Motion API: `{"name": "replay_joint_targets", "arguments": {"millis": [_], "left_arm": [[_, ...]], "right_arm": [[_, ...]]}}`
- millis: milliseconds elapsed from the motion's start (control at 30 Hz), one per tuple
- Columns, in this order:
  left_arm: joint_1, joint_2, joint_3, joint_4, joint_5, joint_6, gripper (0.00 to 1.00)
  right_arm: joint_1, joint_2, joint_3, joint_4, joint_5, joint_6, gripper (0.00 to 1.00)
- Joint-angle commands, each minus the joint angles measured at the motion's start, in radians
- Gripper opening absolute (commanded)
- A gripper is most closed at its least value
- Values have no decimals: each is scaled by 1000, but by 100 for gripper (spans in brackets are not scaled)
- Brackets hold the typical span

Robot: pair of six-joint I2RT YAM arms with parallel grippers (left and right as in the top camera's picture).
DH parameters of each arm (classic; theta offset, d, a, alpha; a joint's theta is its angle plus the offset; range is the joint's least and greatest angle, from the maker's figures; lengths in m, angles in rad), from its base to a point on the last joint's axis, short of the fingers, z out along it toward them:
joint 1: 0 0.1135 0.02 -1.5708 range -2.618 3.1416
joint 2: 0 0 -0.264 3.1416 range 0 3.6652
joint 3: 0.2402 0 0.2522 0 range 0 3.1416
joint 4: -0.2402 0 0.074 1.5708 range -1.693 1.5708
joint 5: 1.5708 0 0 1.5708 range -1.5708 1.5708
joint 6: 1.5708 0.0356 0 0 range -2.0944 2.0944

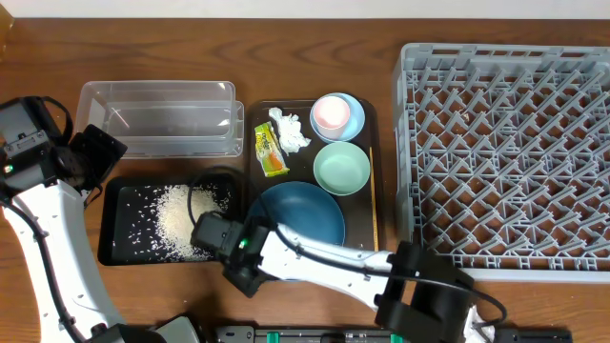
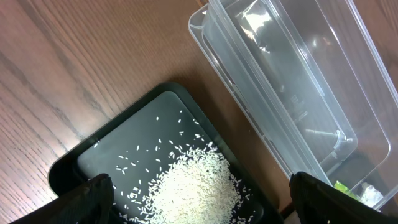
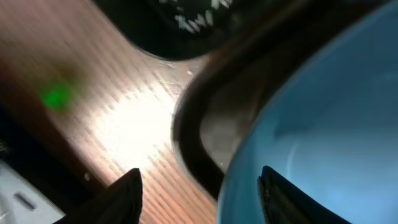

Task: Sort waste into correct bins and load items into the dishwasher rack
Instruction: 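Grasp the blue plate's near rim with the right gripper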

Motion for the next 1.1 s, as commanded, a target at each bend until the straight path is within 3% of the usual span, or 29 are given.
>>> {"name": "replay_joint_targets", "arguments": {"millis": [0, 100, 267, 567, 733, 933, 1067], "left_arm": [[4, 3, -5, 0, -5, -6, 93], [4, 3, -5, 0, -5, -6, 93], [4, 3, -5, -1, -5, -6, 93], [4, 3, -5, -1, -5, -6, 93], [4, 3, -5, -1, -5, -6, 93], [4, 3, -5, 0, -5, -6, 93], [4, 3, -5, 0, -5, -6, 93]], "right_arm": [[12, 9, -10, 3, 87, 53, 58], [9, 9, -16, 3, 114, 53, 58], [1, 10, -24, 6, 134, 53, 41], [2, 11, -63, 40, 135, 84, 36], [2, 10, -77, 51, 130, 96, 25], [1, 10, -40, 41, 122, 97, 20], [1, 10, 16, 19, 109, 97, 6]]}}
